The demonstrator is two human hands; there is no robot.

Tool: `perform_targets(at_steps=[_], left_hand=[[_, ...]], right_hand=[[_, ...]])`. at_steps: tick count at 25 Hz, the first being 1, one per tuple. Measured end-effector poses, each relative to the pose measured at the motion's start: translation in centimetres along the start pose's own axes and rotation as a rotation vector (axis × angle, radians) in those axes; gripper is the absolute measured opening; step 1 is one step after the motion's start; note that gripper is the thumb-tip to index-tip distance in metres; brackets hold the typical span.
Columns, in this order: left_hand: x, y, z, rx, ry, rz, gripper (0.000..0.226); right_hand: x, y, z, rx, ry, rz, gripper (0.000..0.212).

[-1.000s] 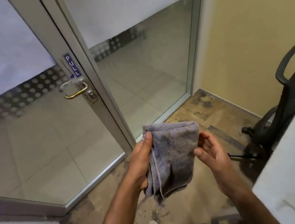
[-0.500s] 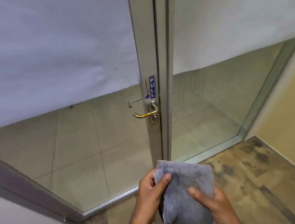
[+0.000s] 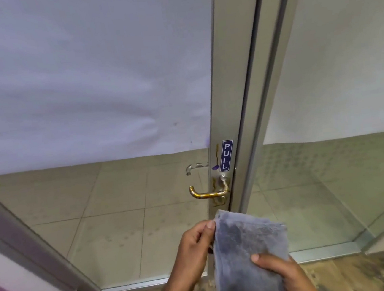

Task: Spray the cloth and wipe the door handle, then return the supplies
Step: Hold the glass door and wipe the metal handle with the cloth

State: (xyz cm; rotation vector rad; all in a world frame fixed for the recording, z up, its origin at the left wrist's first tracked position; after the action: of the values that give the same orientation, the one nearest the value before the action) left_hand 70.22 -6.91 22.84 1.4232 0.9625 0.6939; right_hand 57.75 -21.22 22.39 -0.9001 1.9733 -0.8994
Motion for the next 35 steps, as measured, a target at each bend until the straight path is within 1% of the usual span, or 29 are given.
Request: perform_targets(at_steps=[1,2,3,4,5,6,7,9,10,11,12,13,14,15,16,18,19,23,26,27,29,32,34,35], left_hand=[[0.3,0.7,1.1,-0.031,0.053,0.033,0.039],[1.0,1.3,2.2,-0.08,0.107,0.06,0.041],[1.6,1.7,3.2,-0.112,0.148,0.108,0.041],[2.4,1.8,4.3,-0.151,0.209,0.169,0.039],[3.1,2.1,5.1,-0.197,0.235,0.224,0.034],[3.6,2.8,5.6,-0.256,0.258,0.322,0.029],[3.9,3.8,6.4,-0.328,0.28,0.422,0.029],[4.3,6.2,8.6,-0.511,0.318,0.644,0.037],[4.2,7.6,9.9,-0.599,0.342,0.75,0.041],[4.0,8.6,11.0,-0.692,0.356,0.84,0.042],[3.7,9.6,12.0,-0.789,0.367,0.92,0.043],[3.4,10.6,13.1,-0.879,0.371,0.991,0.044],[3.2,11.1,14.2,-0.955,0.369,1.055,0.046],[2.9,11.4,15.4,-1.014,0.357,1.107,0.049],[2.8,11.6,16.5,-1.062,0.342,1.159,0.052],[2.9,11.6,18.5,-1.106,0.312,1.232,0.06],[3.0,11.5,19.3,-1.122,0.308,1.261,0.063],[4.0,10.9,21.5,-1.197,0.342,1.327,0.064],[4.0,10.4,22.2,-1.261,0.409,1.339,0.061],[4.0,10.4,22.3,-1.283,0.427,1.339,0.061],[4.0,10.2,22.6,-1.312,0.442,1.34,0.061],[4.1,10.0,22.8,-1.338,0.464,1.339,0.062],[4.1,9.9,22.9,-1.357,0.47,1.334,0.062],[4.1,10.0,22.9,-1.364,0.472,1.334,0.062]], right_hand=[[0.7,-1.7,1.1,0.099,-0.03,-0.045,0.099],[1.7,-3.4,2.0,0.195,0.008,-0.111,0.095],[2.4,-4.8,3.6,0.275,0.075,-0.201,0.078],[2.9,-6.6,4.6,0.353,0.155,-0.302,0.054],[3.1,-8.0,5.6,0.415,0.213,-0.404,0.035],[3.1,-9.4,6.4,0.486,0.26,-0.479,0.027],[2.8,-10.8,6.8,0.568,0.293,-0.518,0.026],[1.6,-13.4,7.0,0.766,0.376,-0.514,0.03],[0.8,-14.5,7.1,0.892,0.44,-0.536,0.035],[0.0,-15.1,7.4,1.03,0.51,-0.619,0.039],[-1.1,-15.3,8.1,1.183,0.591,-0.773,0.038],[-2.2,-15.2,9.6,1.321,0.636,-0.952,0.042],[-2.9,-14.7,12.0,1.41,0.636,-1.166,0.051],[-3.4,-13.9,14.9,1.436,0.595,-1.367,0.06],[-3.6,-13.0,17.5,1.406,0.544,-1.518,0.07],[-3.5,-11.9,21.0,1.344,0.475,-1.667,0.085],[-3.4,-11.6,21.8,1.34,0.453,-1.692,0.085],[-3.3,-11.4,22.4,1.381,0.448,-1.729,0.07],[-2.8,-10.7,23.2,1.408,0.369,-1.787,0.067],[-2.4,-10.4,23.5,1.414,0.33,-1.824,0.064],[-1.4,-9.1,24.4,1.392,0.177,-1.9,0.061],[0.4,-6.9,25.5,1.265,-0.062,-2.018,0.059],[1.0,-6.8,25.9,1.156,-0.129,-2.048,0.058],[1.2,-7.0,26.0,1.127,-0.132,-2.049,0.058]])
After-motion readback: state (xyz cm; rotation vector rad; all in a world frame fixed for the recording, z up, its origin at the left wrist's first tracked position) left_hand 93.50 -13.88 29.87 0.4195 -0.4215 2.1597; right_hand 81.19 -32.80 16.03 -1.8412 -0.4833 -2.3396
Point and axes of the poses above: each hand's wrist, its own z-axis towards the middle knuckle, its own x-axis out of the back of the hand, y = z × x, the point moved 5 cm from there along z, towards the middle knuckle, and after that the axes turned 8 degrees about -z, right-handed, at the moved point
